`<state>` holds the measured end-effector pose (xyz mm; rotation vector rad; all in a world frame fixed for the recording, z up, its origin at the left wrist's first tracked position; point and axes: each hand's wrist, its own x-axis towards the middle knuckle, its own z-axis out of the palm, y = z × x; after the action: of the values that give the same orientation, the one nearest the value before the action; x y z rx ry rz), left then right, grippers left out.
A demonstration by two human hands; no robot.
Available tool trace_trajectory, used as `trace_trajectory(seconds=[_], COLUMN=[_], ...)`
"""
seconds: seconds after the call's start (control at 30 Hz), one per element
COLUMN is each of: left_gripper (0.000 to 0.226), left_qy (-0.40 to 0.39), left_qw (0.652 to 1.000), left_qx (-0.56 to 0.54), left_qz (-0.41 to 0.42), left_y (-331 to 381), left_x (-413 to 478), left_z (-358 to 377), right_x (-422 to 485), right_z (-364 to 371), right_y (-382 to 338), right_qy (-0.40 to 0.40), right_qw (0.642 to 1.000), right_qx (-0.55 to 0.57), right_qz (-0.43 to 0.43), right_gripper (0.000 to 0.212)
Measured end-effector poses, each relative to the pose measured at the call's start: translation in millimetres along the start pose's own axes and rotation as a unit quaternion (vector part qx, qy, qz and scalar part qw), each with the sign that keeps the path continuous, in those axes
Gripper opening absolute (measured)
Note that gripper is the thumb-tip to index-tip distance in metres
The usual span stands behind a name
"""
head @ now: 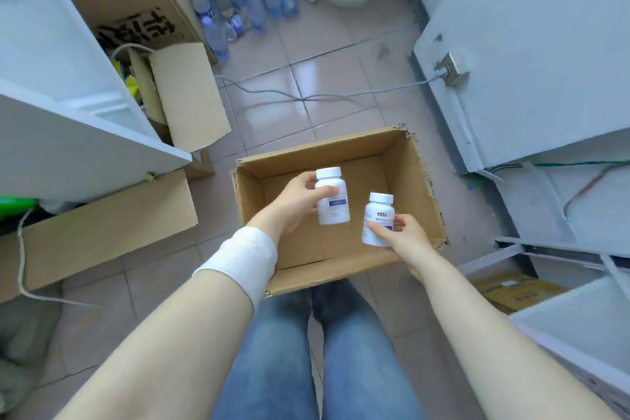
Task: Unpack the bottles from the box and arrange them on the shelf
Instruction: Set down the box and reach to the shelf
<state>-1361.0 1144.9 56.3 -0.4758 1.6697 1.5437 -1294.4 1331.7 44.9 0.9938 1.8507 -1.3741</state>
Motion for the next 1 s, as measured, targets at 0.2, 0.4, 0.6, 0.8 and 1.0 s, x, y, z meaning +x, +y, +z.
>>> trace_trajectory(seconds=[0.2,0.4,0.6,0.8,1.0], left_gripper=[0.029,0.064,0.042,0.023,0.044], left_qy=[-0.126,-0.268,-0.409,-0.506,-0.571], left_qw=[0.981,0.928,0.852,0.767,0.707], left_qx=[0.059,0.139,0.186,0.234,0.241], left_qz=[0.135,0.218,0.269,0.316,0.342], left_y=[65.5,101.1,91.9,37.8,-58.6], left_x=[-87.7,-174.5,-270.9,-389.2,-524.0], left_z=[35.0,97.5,199.6,314.4,430.0], right_x=[-124.1,-242.3,-346.1,-462.8,-592.3], right_z=[-20.9,-39.9,-80.4,-122.5,-150.6], right_y=[-5.6,30.6,92.1,194.9,350.8], right_qy=[0.111,0.251,0.382,0.491,0.583], right_qw=[0.979,0.919,0.846,0.765,0.688], right_qx=[0.153,0.264,0.323,0.366,0.377], right_qz=[-0.072,-0.148,-0.185,-0.201,-0.211], right_gripper=[0.050,0.022,0.024,0.022,0.019])
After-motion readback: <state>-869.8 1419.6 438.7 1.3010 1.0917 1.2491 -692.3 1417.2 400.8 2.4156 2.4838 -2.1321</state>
